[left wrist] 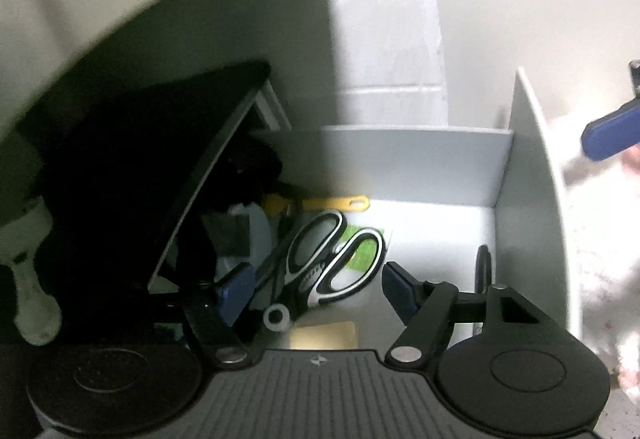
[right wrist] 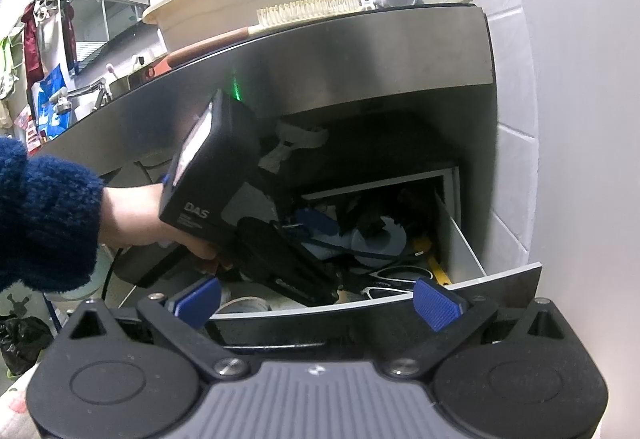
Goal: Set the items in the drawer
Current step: 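Open the left gripper to drop the sponge beside the scissors, withdraw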
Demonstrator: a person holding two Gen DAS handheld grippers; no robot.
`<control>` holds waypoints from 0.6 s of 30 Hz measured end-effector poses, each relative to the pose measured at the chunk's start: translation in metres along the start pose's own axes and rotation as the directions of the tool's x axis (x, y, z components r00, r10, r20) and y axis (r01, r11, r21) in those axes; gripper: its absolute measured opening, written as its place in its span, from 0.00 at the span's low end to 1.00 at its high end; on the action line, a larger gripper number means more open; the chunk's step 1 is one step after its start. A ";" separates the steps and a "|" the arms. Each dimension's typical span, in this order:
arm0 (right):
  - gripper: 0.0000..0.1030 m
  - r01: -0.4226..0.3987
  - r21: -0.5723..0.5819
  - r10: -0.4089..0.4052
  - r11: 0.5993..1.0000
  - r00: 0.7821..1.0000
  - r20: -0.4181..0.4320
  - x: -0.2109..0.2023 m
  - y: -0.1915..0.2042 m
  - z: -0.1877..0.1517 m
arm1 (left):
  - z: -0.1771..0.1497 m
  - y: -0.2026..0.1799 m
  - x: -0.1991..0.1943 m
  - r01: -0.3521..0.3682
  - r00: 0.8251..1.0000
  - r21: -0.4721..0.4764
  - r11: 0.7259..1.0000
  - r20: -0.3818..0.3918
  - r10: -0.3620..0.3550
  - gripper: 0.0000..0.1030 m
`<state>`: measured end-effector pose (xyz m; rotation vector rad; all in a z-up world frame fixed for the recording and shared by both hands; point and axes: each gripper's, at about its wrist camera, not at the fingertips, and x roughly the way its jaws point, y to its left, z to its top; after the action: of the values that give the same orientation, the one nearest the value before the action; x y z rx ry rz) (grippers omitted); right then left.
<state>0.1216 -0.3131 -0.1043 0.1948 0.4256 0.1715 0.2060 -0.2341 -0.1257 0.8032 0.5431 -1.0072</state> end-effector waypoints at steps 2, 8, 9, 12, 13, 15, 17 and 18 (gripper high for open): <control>1.00 0.000 -0.002 0.000 1.000 1.000 0.002 -0.001 0.000 0.000 | 0.004 -0.002 -0.007 -0.008 1.000 0.000 1.000 0.019 0.008 0.68; 1.00 0.003 -0.026 -0.003 1.000 1.000 0.016 -0.004 0.004 0.000 | 0.010 -0.008 -0.040 -0.039 0.995 -0.010 0.999 0.089 0.040 0.68; 1.00 0.004 -0.033 -0.003 0.999 1.000 0.019 -0.004 0.005 0.000 | 0.010 -0.008 -0.045 -0.046 0.994 -0.013 0.999 0.098 0.047 0.68; 1.00 0.006 -0.054 -0.004 0.999 0.999 0.034 -0.008 0.009 -0.001 | 0.008 -0.007 -0.061 -0.072 0.990 -0.043 0.997 0.118 0.076 0.68; 1.00 0.006 -0.060 -0.004 0.998 0.999 0.039 -0.009 0.010 -0.001 | 0.007 -0.007 -0.067 -0.077 0.988 -0.058 0.995 0.128 0.084 0.68; 1.00 0.008 -0.074 -0.005 0.997 0.999 0.048 -0.011 0.012 -0.001 | 0.004 -0.006 -0.078 -0.089 0.984 -0.085 0.992 0.145 0.100 0.68; 1.00 0.010 -0.087 -0.005 0.996 0.998 0.056 -0.014 0.014 -0.001 | 0.001 -0.008 -0.090 -0.102 0.980 -0.108 0.989 0.159 0.118 0.68; 1.00 0.011 -0.094 -0.006 0.996 0.998 0.059 -0.015 0.015 -0.002 | -0.001 -0.009 -0.095 -0.109 0.978 -0.113 0.988 0.165 0.127 0.68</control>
<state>0.1056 -0.3014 -0.0965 0.1054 0.3588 0.1764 0.1555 -0.1860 -0.0601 0.6424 0.3909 -0.9213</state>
